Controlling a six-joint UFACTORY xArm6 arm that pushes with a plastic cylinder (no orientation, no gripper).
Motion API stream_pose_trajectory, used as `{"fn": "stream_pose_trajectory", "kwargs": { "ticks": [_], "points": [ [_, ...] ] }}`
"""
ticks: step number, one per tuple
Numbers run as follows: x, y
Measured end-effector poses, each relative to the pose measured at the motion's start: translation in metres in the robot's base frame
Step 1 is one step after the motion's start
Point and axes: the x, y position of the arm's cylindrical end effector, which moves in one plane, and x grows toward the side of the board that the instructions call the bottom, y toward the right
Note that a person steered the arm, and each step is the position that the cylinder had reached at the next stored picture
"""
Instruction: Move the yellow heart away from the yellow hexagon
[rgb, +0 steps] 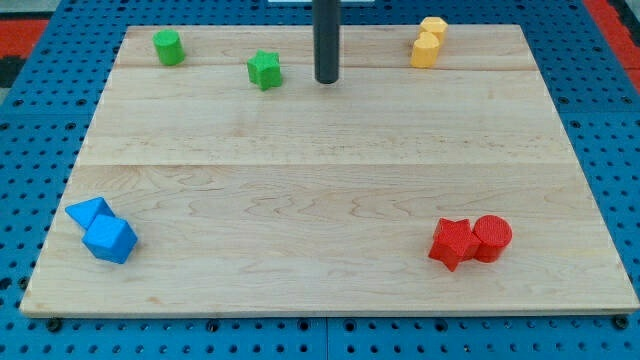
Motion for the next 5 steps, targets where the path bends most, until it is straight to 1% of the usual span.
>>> {"fn": "stream_pose_trajectory", "kwargs": {
  "ticks": [2, 3, 4, 5],
  "points": [
    [0.006, -0.049],
    [0.006, -0.097],
    [0.008, -0.114],
    [0.003, -0.023]
  ]
}}
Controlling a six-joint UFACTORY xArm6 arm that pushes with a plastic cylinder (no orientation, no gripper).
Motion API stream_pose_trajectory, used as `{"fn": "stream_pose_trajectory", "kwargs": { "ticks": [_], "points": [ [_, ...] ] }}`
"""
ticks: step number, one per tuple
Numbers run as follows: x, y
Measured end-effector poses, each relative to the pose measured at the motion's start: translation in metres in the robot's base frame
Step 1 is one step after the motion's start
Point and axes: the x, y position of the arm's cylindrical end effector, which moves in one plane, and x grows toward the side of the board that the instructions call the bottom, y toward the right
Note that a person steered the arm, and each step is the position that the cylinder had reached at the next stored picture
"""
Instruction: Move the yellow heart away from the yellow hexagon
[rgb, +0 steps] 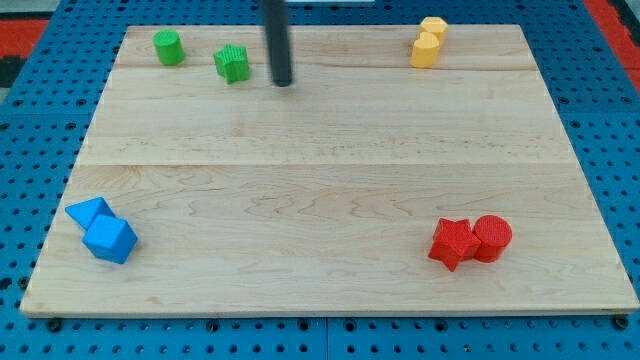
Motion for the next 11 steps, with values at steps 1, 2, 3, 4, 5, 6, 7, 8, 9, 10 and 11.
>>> {"fn": "stream_pose_trajectory", "kwargs": {
  "ticks": [1, 2, 3, 4, 5, 6, 7, 8, 9, 10, 11],
  "points": [
    [-0.002, 0.109],
    [0.000, 0.206],
    [-0.077, 0.251],
    [-0.085, 0.201],
    [-0.056, 0.148],
    [0.001, 0.120],
    [0.056, 0.125],
    [0.103, 0.179],
    [0.172, 0.231],
    [0.247, 0.269],
    [0.310, 0.245]
  ]
}}
